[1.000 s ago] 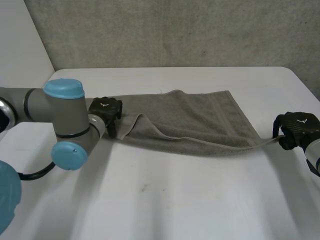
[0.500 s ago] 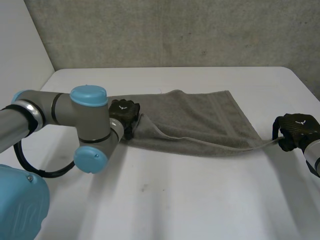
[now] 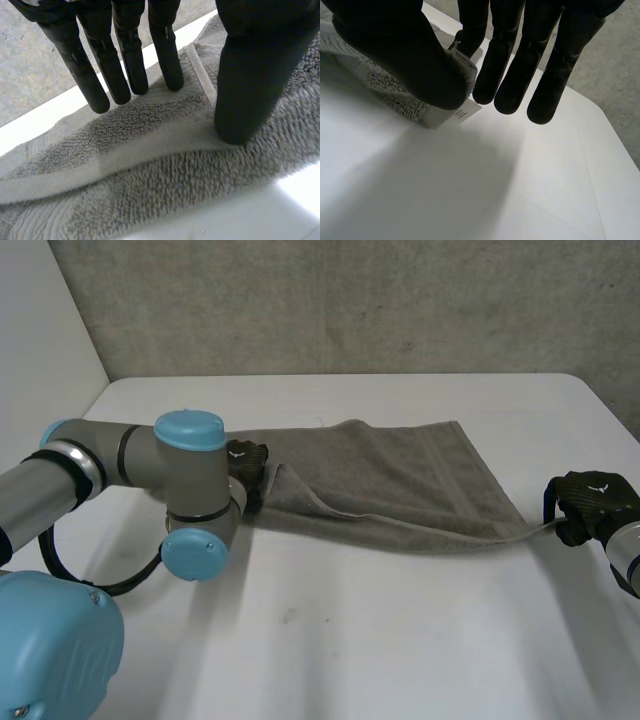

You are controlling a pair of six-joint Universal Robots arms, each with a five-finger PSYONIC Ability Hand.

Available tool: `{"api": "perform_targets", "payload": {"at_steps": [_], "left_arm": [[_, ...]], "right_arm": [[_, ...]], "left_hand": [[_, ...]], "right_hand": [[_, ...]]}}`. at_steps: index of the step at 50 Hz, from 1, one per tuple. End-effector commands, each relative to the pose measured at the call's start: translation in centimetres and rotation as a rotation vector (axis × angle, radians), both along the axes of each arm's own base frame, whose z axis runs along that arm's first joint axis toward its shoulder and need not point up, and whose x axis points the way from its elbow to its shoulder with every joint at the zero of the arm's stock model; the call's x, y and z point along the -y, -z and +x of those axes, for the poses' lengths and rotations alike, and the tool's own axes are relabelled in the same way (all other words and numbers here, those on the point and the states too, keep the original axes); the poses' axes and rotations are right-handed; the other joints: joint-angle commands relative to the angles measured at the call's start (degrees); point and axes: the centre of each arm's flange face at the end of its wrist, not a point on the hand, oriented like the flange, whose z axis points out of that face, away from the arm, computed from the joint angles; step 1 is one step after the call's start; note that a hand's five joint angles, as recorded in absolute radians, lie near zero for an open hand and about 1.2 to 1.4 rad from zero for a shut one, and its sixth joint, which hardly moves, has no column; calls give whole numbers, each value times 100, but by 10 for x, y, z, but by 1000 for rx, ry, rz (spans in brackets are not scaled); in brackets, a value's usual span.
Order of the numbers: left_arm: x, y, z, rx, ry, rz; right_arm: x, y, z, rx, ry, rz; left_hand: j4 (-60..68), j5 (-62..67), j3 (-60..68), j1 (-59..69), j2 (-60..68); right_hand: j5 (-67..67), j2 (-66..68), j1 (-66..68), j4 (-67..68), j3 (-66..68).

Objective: Fold the towel.

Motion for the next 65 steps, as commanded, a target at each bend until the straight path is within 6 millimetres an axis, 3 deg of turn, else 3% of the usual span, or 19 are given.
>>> {"api": "perform_targets", "payload": {"at_steps": [1,4,6,7,9,15,18,23,26,29,34,37,42,47,50,56,59,61,65], "left_arm": [[5,-2,0,-2,-22,-20],[4,-8,2,-6,-26,-25],[1,-29,3,-21,-25,-50],[1,-29,3,-21,-24,-50],[-8,-51,10,-29,-27,-58],[-36,-85,32,-26,-25,-57],[-43,-89,39,-20,-32,-47],[-62,-91,89,19,-122,16],[-74,-89,111,41,-164,50],[-82,-88,121,51,-176,67],[-116,-100,151,55,-165,64],[-124,-100,156,54,-152,66],[-158,-111,164,29,-96,33],[-182,-118,168,30,-92,46],[-195,-119,171,29,-93,63],[-200,-113,173,23,-92,78],[-188,-109,176,11,-115,56],[-168,-108,181,-9,-139,-4],[-144,-102,186,-31,-155,-43]], "right_arm": [[0,0,0,0,0,1],[0,-1,0,-6,-1,-3],[0,-1,0,-22,-6,-7],[0,-1,0,-22,-6,-7],[1,-3,0,-53,-13,-16],[-1,-7,2,-98,-30,-33],[-4,-14,7,-110,-49,-40],[-10,-30,7,-137,-66,-32],[-16,-40,8,-173,-88,-3],[-21,-48,6,-220,-108,30],[-31,-61,7,-291,-158,44],[-40,-74,8,-335,-176,32],[-59,-86,9,-359,-204,56],[-89,-108,11,-402,-262,48],[-92,-111,6,-418,-259,44],[-87,-114,-14,-426,-223,40],[-85,-115,-12,-389,-258,14],[-82,-113,-11,-374,-269,-1],[-51,-95,-14,-279,-237,12]], "left_hand": [[3967,4017,3971,3898,3973],[3967,4017,3971,3898,3973],[3967,4017,3971,3898,3973],[3967,4017,3971,3898,3973],[3967,4017,3971,3898,3973],[3967,4017,3971,3898,3973],[3967,4017,3971,3898,3973],[3967,4017,3971,3898,3973],[3967,4017,3971,3898,3973],[3967,4017,3971,3898,3973],[3967,4017,3971,3898,3973],[3967,4017,3971,3898,3973],[3967,4017,3971,3898,3973],[3967,4017,3971,3898,3973],[3967,4017,3971,3898,3973],[3967,4017,3971,3898,3973],[3967,4017,3971,3898,3973],[3967,4017,3971,3898,3973],[3967,4017,3971,3898,3973]], "right_hand": [[1050,1041,15,1021,1035],[1050,1041,15,1021,1035],[1050,1041,15,1021,1035],[1050,1041,15,1021,1035],[1050,1041,15,1021,1035],[1050,1041,15,1021,1035],[1050,1041,15,1021,1035],[1050,1041,15,1021,1035],[1050,1041,15,1021,1035],[1050,1041,15,1021,1035],[1050,1041,15,1021,1035],[1050,1041,15,1021,1035],[1050,1041,15,1021,1035],[1050,1041,15,1021,1035],[1050,1041,15,1021,1035],[1050,1041,15,1021,1035],[1050,1041,15,1021,1035],[1050,1041,15,1021,1035],[1050,1041,15,1021,1035]]}}
